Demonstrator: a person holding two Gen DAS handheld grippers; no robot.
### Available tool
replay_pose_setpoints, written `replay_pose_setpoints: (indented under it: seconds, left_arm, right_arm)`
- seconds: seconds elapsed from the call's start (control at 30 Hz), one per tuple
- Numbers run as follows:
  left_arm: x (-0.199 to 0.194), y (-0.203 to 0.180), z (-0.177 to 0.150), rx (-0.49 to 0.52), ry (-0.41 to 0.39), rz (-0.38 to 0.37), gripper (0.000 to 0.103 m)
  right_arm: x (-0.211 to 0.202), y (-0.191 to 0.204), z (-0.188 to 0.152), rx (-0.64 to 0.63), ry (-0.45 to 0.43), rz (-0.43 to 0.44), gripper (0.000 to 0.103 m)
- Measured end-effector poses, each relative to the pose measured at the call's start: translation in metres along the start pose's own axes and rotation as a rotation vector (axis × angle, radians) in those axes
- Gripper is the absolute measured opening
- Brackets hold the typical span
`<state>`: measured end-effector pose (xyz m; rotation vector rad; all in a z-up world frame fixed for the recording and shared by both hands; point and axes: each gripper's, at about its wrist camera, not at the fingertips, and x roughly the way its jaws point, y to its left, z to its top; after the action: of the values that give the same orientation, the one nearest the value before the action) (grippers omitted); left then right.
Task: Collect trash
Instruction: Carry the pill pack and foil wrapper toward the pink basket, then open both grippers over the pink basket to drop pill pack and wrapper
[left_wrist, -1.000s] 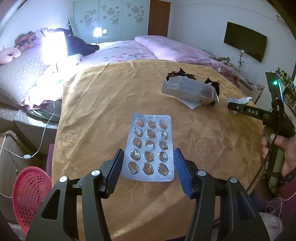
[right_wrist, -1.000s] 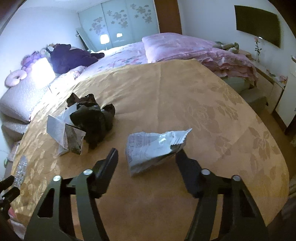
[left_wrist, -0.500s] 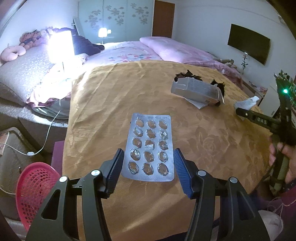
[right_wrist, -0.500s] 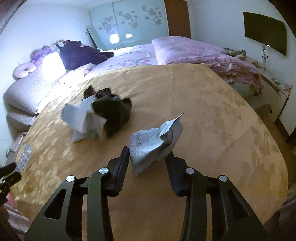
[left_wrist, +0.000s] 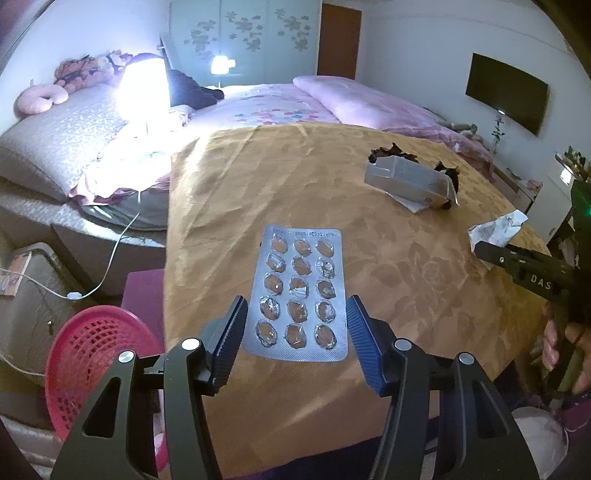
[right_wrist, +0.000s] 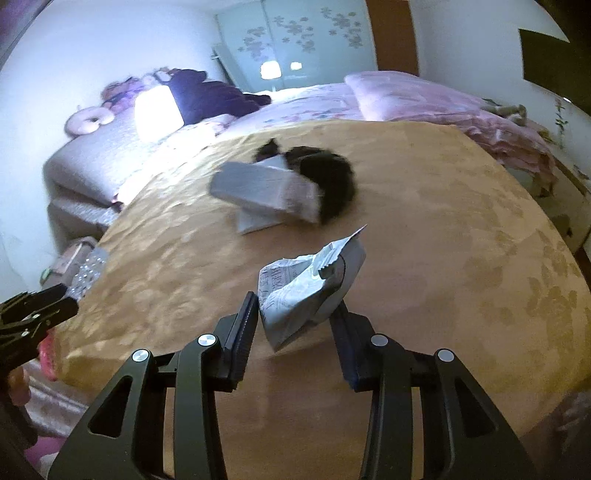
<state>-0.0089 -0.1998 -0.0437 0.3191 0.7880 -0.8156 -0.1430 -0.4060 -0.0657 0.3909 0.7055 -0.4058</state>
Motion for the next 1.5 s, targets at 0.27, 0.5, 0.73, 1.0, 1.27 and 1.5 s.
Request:
replay_pose_setpoints:
  seconds: [0.27,0.5,0.73,1.0,1.27,1.5]
  left_arm:
    - [-0.015,0.019,-0.01,-0.034,-0.01,0.03,0.053]
    - [-0.026,0.042,-0.018,-0.077,-0.011,0.075,0.053]
    - [-0.037,0.065,-0.026,-0.129,-0.018,0.118,0.053]
    - [-0.05,0.092,-0.035,-0.191,-0.023,0.17,0.053]
    - [-0.059,0.124,-0.053,-0.272,-0.008,0.229,0.053]
    - [-0.068,0.148,-0.067,-0.318,-0.012,0.299,0.053]
  right_arm:
    - [0.001,0.036,-0.003,-0.065,0.018,0.066,0.039]
    - [0.004,0.066,-0.008,-0.122,0.039,0.11,0.039]
    - [0.008,0.095,-0.009,-0.194,0.053,0.153,0.039]
    - [0.015,0.141,-0.006,-0.296,0.069,0.213,0.039]
    - [0.021,0.182,-0.007,-0.377,0.092,0.269,0.039]
    - [0.027,0.216,-0.007,-0.442,0.1,0.305,0.039]
